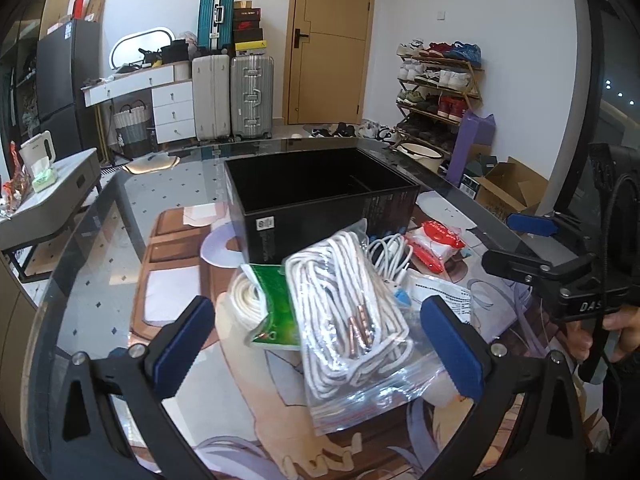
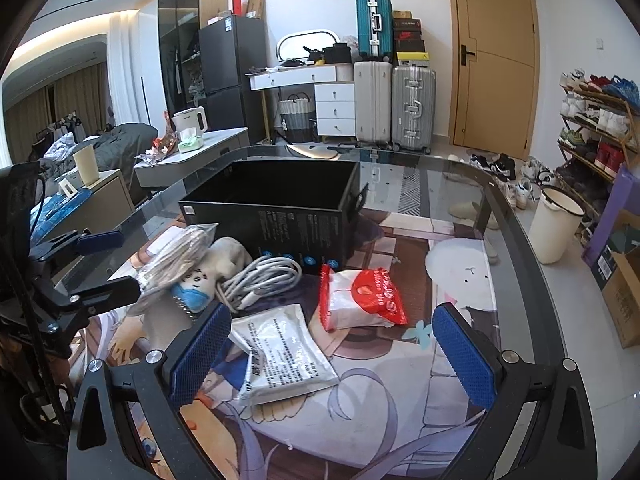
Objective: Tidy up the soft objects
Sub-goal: 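Reach left gripper to the clear rope bag while right gripper reaches the white printed packet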
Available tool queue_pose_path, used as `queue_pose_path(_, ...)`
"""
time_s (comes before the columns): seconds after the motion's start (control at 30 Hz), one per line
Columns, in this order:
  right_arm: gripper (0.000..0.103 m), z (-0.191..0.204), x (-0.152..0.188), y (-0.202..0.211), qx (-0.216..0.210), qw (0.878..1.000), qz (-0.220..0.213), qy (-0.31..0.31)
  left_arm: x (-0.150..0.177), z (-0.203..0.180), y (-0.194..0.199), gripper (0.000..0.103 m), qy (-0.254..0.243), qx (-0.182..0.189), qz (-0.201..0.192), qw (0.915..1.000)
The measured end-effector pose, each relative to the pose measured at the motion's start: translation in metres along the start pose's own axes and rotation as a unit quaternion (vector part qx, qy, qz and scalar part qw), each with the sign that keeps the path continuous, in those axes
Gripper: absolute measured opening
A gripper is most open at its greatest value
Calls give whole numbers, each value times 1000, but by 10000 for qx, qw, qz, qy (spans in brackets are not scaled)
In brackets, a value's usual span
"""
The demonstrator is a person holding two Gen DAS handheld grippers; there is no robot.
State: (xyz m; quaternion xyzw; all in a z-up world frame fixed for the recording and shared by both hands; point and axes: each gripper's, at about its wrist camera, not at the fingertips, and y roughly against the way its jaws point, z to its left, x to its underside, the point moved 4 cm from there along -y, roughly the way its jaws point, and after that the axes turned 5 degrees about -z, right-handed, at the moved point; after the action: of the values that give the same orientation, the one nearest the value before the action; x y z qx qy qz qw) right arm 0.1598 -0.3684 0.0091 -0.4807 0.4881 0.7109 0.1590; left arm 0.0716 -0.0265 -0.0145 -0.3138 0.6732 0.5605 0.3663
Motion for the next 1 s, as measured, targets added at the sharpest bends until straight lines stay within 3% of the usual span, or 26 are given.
queue_pose_path(0.33, 103, -8, 3, -4, 81, 9999, 82, -24, 1, 3, -5, 103, 90, 7, 93, 9999)
queue_pose_path(0.67, 103, 2, 7, -11, -170, 9996, 228, 72, -1, 17, -7, 103, 333, -11, 97, 9994)
queue_pose_path(1.0, 102, 23, 28, -43, -484, 9935, 985, 292, 1, 20, -11, 103, 337, -15, 190, 9992)
